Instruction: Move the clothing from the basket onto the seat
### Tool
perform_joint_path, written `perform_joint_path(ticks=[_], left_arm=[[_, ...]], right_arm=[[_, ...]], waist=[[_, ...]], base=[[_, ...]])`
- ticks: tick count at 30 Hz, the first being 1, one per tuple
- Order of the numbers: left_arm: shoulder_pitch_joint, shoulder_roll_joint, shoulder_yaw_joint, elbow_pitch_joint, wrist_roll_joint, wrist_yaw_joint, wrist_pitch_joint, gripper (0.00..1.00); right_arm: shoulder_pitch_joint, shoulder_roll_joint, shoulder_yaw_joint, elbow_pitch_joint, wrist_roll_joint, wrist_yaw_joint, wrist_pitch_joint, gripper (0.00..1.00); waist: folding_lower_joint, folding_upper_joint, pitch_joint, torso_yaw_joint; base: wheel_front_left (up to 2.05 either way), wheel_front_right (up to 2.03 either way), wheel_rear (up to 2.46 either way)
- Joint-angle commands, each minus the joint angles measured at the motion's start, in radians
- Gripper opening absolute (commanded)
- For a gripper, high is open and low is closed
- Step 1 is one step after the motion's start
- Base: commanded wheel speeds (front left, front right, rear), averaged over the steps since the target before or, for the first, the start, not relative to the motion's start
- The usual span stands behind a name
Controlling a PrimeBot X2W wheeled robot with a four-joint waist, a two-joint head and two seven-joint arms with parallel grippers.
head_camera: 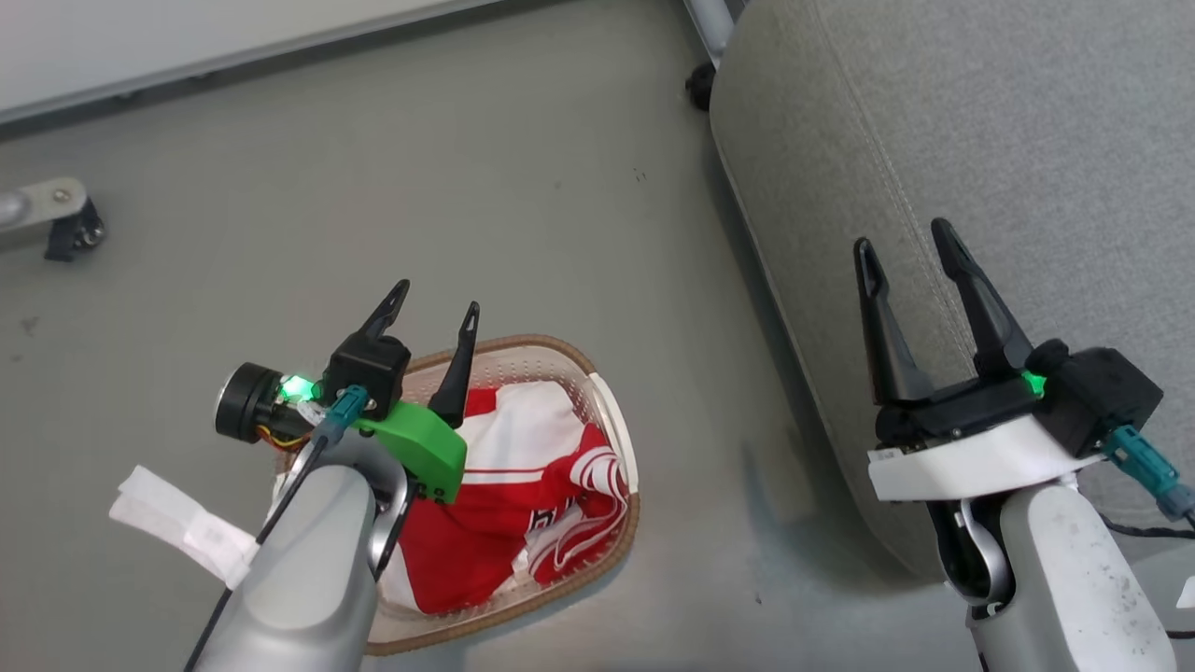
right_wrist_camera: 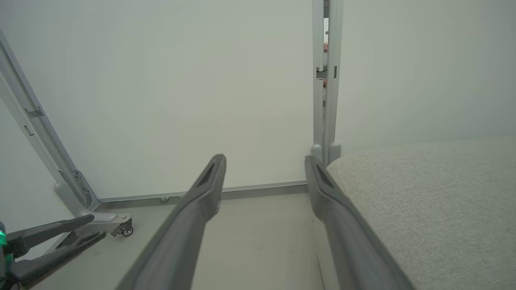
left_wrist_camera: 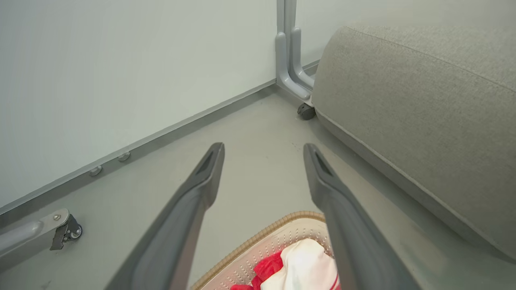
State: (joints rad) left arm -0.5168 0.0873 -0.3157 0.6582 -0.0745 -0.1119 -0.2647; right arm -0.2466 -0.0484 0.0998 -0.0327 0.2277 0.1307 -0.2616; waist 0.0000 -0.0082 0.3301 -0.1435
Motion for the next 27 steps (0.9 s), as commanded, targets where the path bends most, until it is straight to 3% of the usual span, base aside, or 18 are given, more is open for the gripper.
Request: perform_joint_path(ticks=[1, 27], left_arm=[[-0.034, 0.014, -0.006, 0.020, 0.004, -0.004, 0.000, 1.00], [-0.368, 0.079, -0.257, 0.515, 0.003, -0.019, 0.023, 1.00]], right_arm=[[-0.022, -0.002, 0.002, -0.010, 0.006, 0.000, -0.004, 1.00], [-0.152, -0.002, 0.027, -0.106, 0.054, 0.000, -0.004, 1.00]], waist=[[0.0000, 0.0082, 0.123, -0.085], [0.0000, 0.0082, 0.470, -0.182]], base=[[0.00, 0.00, 0.00], [0.00, 0.00, 0.00]])
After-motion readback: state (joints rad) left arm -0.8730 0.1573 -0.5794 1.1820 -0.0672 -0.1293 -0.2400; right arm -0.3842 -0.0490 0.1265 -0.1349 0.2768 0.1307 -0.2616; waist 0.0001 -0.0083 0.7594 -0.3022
